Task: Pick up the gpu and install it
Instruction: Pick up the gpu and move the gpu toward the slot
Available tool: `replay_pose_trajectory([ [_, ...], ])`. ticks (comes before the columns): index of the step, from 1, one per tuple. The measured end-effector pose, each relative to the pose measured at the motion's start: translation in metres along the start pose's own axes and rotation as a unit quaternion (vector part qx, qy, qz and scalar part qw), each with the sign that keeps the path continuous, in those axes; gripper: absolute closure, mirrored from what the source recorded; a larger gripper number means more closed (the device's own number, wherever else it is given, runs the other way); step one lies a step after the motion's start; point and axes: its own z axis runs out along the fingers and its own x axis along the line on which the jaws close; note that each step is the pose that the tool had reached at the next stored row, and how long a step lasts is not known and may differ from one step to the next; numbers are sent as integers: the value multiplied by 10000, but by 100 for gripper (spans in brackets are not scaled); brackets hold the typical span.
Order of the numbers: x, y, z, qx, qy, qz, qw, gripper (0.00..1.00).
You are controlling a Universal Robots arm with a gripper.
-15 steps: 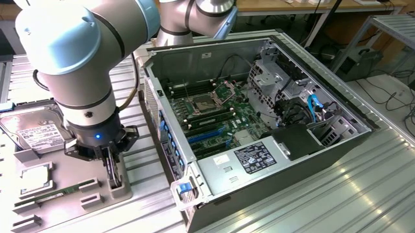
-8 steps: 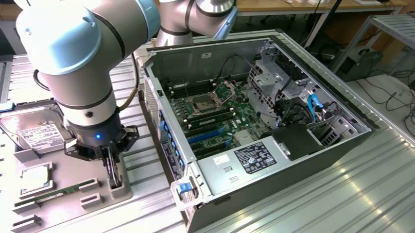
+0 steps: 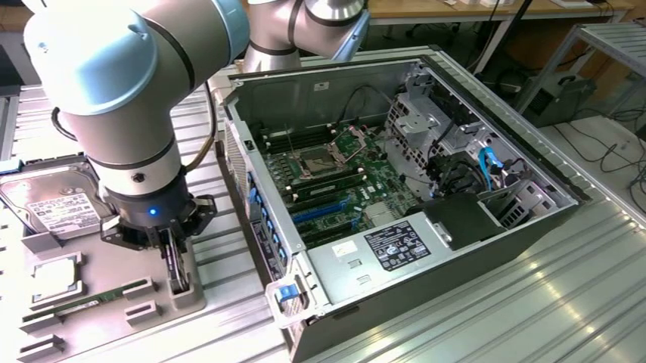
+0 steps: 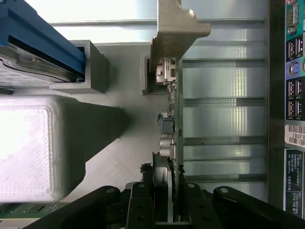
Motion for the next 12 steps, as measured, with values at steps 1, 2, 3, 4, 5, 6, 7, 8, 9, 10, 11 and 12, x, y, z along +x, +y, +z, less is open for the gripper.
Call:
replay_pose_trajectory([
  [1,0,1,-14,1,1,0,10000,72],
  [2,0,1,-28,0,0,0,10000,72],
  [3,0,2,-44,0,1,0,10000,72],
  [4,0,2,-59,0,1,0,10000,72],
  [5,0,3,-74,0,0,0,10000,72],
  [6,0,4,-92,0,0,0,10000,72],
  [7,0,4,-113,0,1,0,10000,72],
  [8,0,5,-134,0,1,0,10000,72],
  [9,0,5,-152,0,0,0,10000,72],
  [10,-1,6,-175,0,0,0,10000,72],
  [11,-1,7,-201,0,0,0,10000,72],
  [12,-1,8,-224,0,1,0,10000,72],
])
